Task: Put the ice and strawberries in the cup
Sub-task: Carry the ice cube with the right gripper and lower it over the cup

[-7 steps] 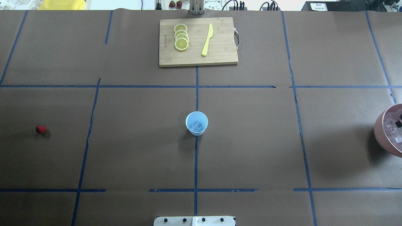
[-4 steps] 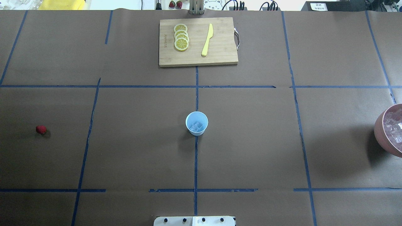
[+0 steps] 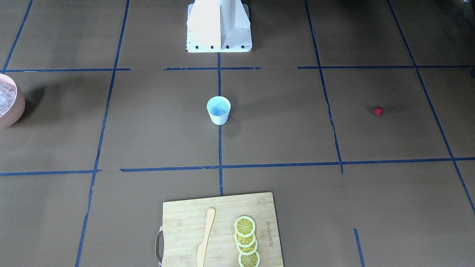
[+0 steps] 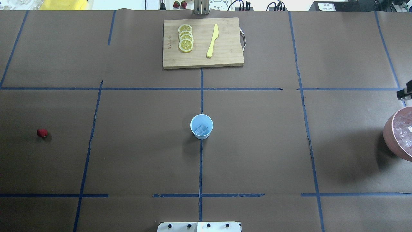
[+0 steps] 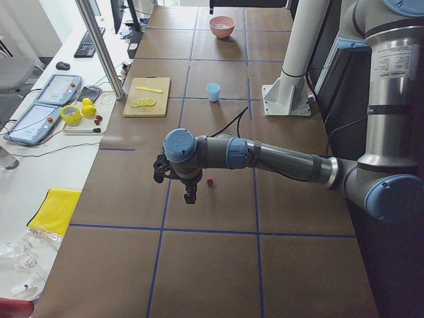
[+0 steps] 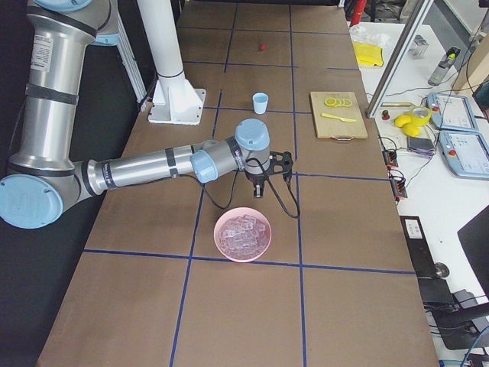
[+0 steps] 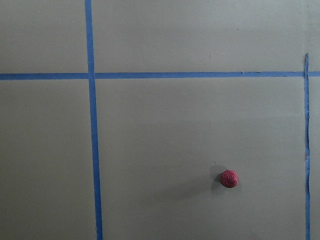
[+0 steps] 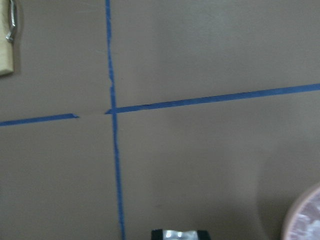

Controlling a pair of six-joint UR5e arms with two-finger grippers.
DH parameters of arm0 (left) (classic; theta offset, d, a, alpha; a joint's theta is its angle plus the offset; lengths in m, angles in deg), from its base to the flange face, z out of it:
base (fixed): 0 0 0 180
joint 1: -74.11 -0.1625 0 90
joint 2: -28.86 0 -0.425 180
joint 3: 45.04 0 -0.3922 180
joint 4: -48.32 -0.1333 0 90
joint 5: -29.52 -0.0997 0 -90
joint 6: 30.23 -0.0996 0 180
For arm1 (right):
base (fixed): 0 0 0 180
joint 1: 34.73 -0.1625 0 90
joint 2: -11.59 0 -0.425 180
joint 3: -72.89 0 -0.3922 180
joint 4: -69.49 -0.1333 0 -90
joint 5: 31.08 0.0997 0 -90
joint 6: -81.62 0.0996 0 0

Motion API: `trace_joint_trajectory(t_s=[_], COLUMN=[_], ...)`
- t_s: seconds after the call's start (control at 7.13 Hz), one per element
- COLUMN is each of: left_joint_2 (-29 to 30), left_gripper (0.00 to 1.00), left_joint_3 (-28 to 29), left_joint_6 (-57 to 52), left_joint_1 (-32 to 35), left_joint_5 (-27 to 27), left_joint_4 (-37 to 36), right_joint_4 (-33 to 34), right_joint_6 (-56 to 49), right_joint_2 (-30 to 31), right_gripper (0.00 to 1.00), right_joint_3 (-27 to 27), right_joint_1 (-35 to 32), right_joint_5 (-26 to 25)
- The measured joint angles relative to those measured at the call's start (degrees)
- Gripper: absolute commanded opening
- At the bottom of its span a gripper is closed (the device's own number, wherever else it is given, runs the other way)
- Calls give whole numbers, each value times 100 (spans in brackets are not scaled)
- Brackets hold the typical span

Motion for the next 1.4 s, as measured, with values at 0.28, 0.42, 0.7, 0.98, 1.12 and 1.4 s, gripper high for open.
trace_joint_trajectory(t_s=[0.28, 0.42, 0.7, 0.98, 1.12, 1.4], left_joint_2=[3, 4, 8, 9, 7, 6], left_gripper=[100, 100, 100, 100, 100, 100], left_joint_3=[-4, -2, 4, 9, 10, 17], left_joint_6=[-2, -6, -8, -9, -9, -5], left_joint_1=[-3, -4, -4, -4, -4, -4], left_joint_5=[2, 0, -2, -2, -2, -2], left_joint_4=[3, 5, 11, 12, 12, 12], right_joint_4=[3, 19, 48, 38, 18, 0], right_joint_6=[2383, 3350, 4816, 5554, 5659, 5711], right_joint_2=[-1361, -1960, -3071, -3761, -3867, -3912], right_gripper=[0, 0, 0, 0, 0, 3], right_joint_3=[15, -14, -334, -756, -894, -1129], right_joint_1=[1169, 1841, 2983, 3875, 4241, 4566], right_joint_5=[-516, -1012, -2023, -2954, -3351, -3694])
